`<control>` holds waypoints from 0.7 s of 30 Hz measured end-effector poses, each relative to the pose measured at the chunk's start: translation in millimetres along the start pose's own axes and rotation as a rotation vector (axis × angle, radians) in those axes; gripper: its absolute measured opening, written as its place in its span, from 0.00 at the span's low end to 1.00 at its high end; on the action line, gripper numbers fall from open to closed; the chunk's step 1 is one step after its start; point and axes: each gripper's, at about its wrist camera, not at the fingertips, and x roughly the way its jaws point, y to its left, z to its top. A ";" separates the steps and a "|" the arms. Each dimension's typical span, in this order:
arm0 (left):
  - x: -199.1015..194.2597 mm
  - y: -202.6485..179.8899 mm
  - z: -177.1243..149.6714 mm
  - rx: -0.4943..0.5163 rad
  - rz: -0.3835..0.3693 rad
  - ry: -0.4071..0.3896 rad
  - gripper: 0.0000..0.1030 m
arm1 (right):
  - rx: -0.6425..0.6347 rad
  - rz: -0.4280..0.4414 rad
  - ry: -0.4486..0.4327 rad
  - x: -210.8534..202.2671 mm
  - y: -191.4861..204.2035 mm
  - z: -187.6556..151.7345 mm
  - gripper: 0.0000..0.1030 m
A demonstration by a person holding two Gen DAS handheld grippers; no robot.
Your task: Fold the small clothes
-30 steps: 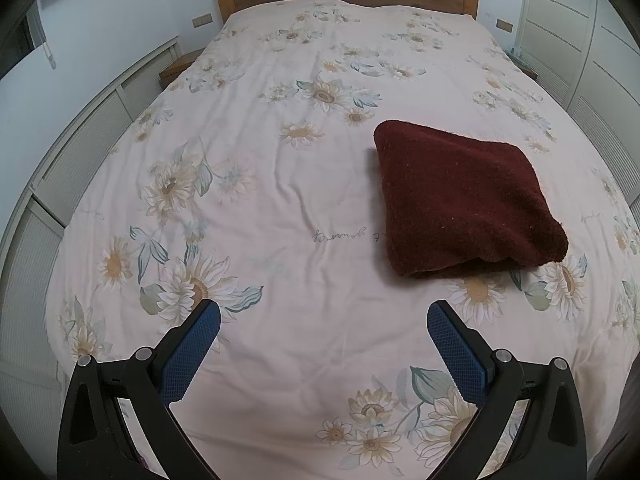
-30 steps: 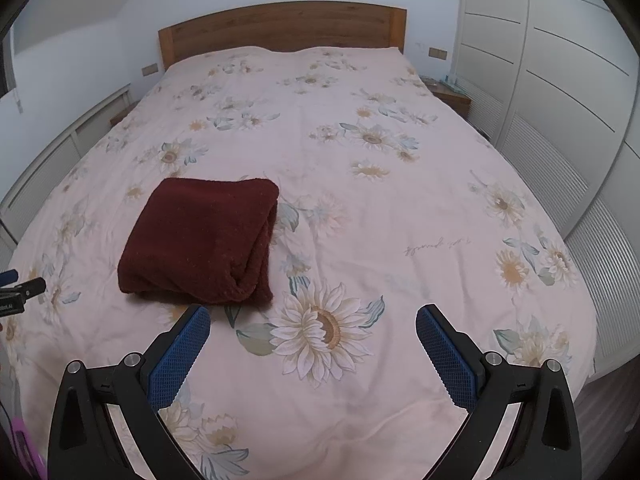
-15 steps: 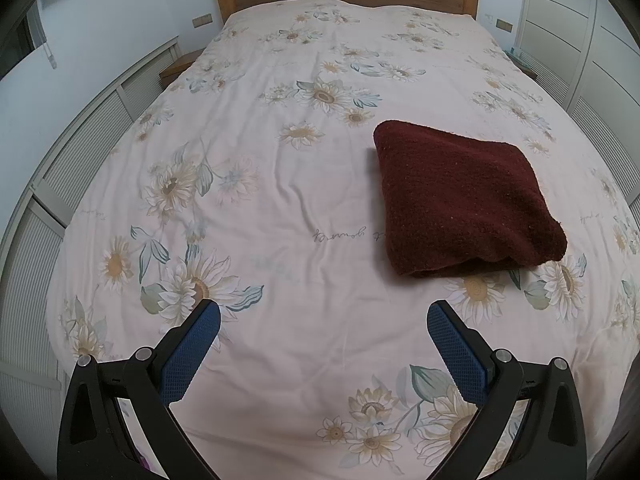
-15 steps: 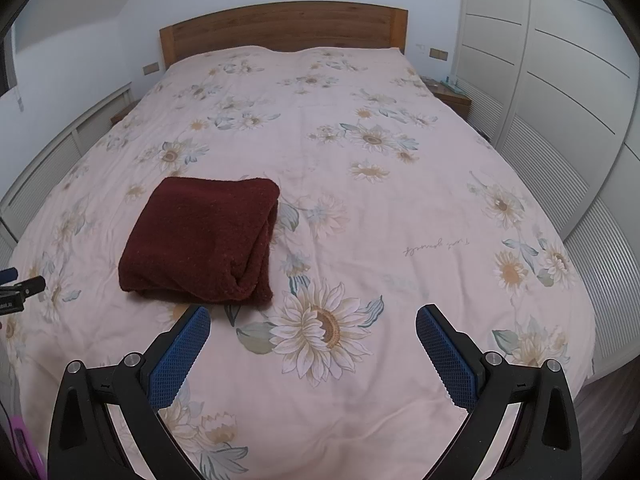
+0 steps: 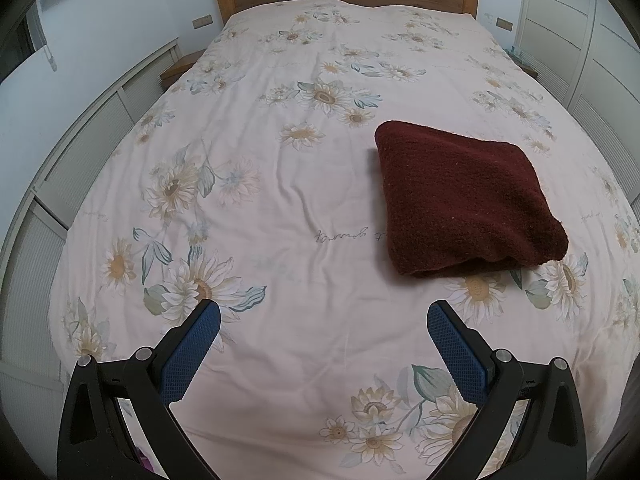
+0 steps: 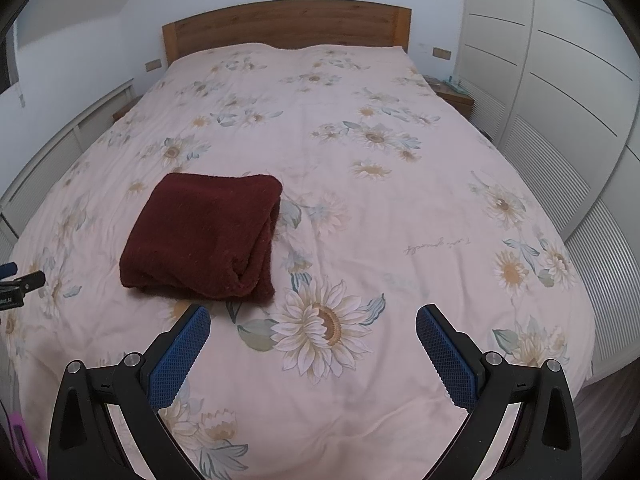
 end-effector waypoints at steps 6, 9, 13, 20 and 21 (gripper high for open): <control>-0.7 0.3 0.7 0.000 0.000 0.001 0.99 | -0.007 0.000 0.003 0.4 -0.1 2.4 1.00; -0.6 0.8 0.9 -0.001 -0.004 0.002 0.99 | -0.009 -0.001 0.004 0.3 0.1 2.0 1.00; 0.1 0.2 1.3 0.003 -0.008 0.008 0.99 | -0.010 0.000 0.006 0.4 0.2 2.1 1.00; 0.7 -3.2 -0.8 0.014 -0.007 0.010 0.99 | -0.015 0.003 0.013 1.5 -2.1 0.4 1.00; 0.7 -3.5 -0.9 0.016 -0.008 0.010 0.99 | -0.017 0.003 0.013 2.1 -2.3 0.5 1.00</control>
